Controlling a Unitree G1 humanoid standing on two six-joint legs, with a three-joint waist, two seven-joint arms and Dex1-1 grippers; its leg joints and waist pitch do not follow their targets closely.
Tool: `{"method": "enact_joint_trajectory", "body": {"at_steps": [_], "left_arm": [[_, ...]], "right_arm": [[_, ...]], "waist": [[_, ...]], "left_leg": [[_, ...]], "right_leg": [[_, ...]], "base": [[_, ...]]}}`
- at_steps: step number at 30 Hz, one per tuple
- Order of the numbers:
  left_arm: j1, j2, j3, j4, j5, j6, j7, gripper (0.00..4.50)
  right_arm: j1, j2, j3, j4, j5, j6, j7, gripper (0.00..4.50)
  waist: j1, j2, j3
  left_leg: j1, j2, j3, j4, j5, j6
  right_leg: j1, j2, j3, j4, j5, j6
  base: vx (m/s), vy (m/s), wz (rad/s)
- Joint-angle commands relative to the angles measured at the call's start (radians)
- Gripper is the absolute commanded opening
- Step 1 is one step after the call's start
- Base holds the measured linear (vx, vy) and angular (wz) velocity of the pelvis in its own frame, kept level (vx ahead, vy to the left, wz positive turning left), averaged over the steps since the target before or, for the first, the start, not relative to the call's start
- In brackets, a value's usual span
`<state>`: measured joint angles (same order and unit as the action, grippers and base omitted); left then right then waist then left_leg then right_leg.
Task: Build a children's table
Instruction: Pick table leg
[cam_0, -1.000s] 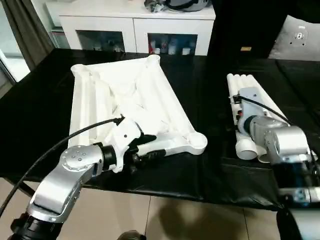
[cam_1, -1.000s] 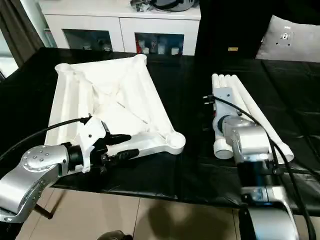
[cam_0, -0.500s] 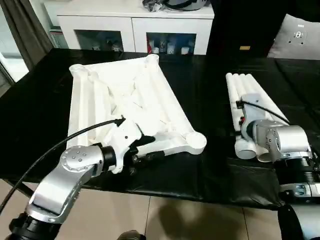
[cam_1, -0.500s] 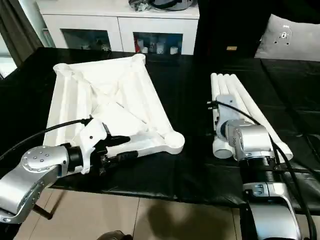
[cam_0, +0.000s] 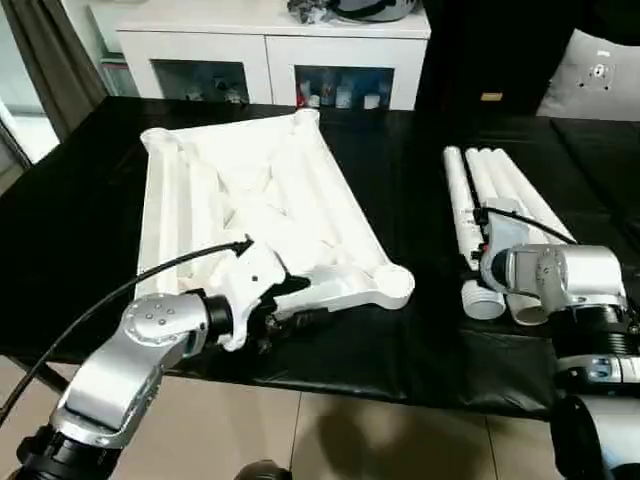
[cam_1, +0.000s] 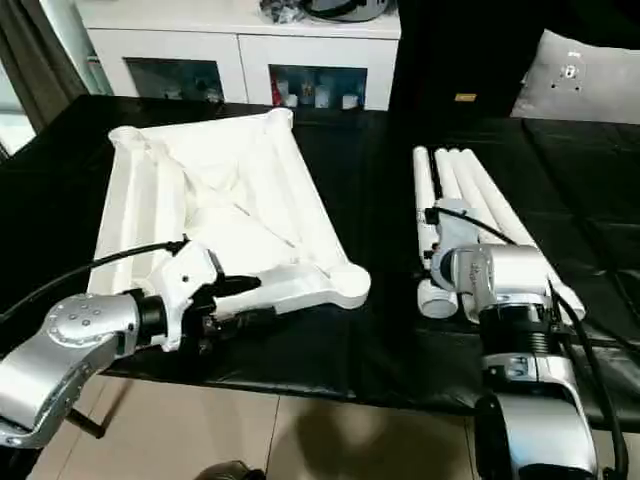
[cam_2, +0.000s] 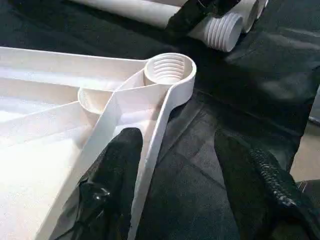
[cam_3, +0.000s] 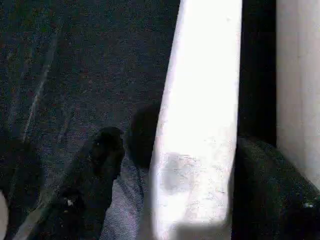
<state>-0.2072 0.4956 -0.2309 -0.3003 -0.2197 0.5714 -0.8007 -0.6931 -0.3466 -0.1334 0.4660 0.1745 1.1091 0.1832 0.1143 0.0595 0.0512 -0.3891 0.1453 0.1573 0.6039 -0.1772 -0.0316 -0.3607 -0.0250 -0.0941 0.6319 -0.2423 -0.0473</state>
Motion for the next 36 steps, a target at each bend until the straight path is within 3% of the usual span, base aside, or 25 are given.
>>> {"method": "enact_joint_trajectory", "body": {"at_steps": [1,15,19,25,33,36], "left_arm": [[-0.007,0.008,-0.003,-0.01,0.005,0.007,0.003,2.61],[0.006,0.0,-0.005,0.001,0.006,-0.009,0.019,2.61],[0.007,0.004,0.001,-0.022,0.001,0.007,0.024,2.61],[0.003,0.007,0.01,-0.046,-0.011,0.032,0.032,2.61],[0.013,-0.006,0.027,-0.04,-0.006,0.006,0.059,2.61],[-0.007,-0.03,0.053,-0.006,-0.005,-0.017,0.084,2.61]], "right_arm": [[-0.007,0.008,-0.007,0.026,0.017,0.018,0.007,3.25],[-0.006,0.027,-0.038,0.052,0.029,-0.008,0.005,2.03],[-0.005,0.04,-0.06,0.048,0.036,-0.023,-0.005,1.93],[0.003,0.055,-0.069,0.04,0.038,-0.026,-0.013,1.91],[0.03,0.105,-0.173,-0.006,0.074,-0.216,-0.062,1.91],[0.055,0.12,-0.179,-0.058,0.091,-0.309,-0.028,1.91]], "waist": [[0.003,-0.011,-0.067],[-0.001,-0.014,-0.068],[0.0,-0.01,-0.067],[0.0,-0.015,-0.066],[-0.001,-0.018,-0.067],[0.0,-0.016,-0.07]], "left_leg": [[0.018,0.094,-0.034,-0.056,-0.069,0.038],[0.018,0.094,-0.033,-0.057,-0.066,0.039],[0.02,0.096,-0.034,-0.058,-0.08,0.03],[0.019,0.094,-0.032,-0.058,-0.078,0.029],[0.02,0.095,-0.031,-0.06,-0.078,0.029],[0.018,0.095,-0.031,-0.057,-0.071,0.036]], "right_leg": [[0.041,-0.142,0.079,-0.074,-0.034,-0.152],[0.041,-0.141,0.079,-0.074,-0.038,-0.146],[0.039,-0.141,0.078,-0.074,-0.048,-0.146],[0.039,-0.142,0.079,-0.075,-0.055,-0.149],[0.037,-0.142,0.08,-0.074,-0.049,-0.139],[0.038,-0.143,0.079,-0.073,-0.027,-0.137]], "base": [[0.0,0.0,0.0],[0.0,0.0,0.0],[0.0,0.0,0.0],[0.0,0.0,0.0],[0.0,0.0,0.0],[0.0,0.0,0.0]]}}
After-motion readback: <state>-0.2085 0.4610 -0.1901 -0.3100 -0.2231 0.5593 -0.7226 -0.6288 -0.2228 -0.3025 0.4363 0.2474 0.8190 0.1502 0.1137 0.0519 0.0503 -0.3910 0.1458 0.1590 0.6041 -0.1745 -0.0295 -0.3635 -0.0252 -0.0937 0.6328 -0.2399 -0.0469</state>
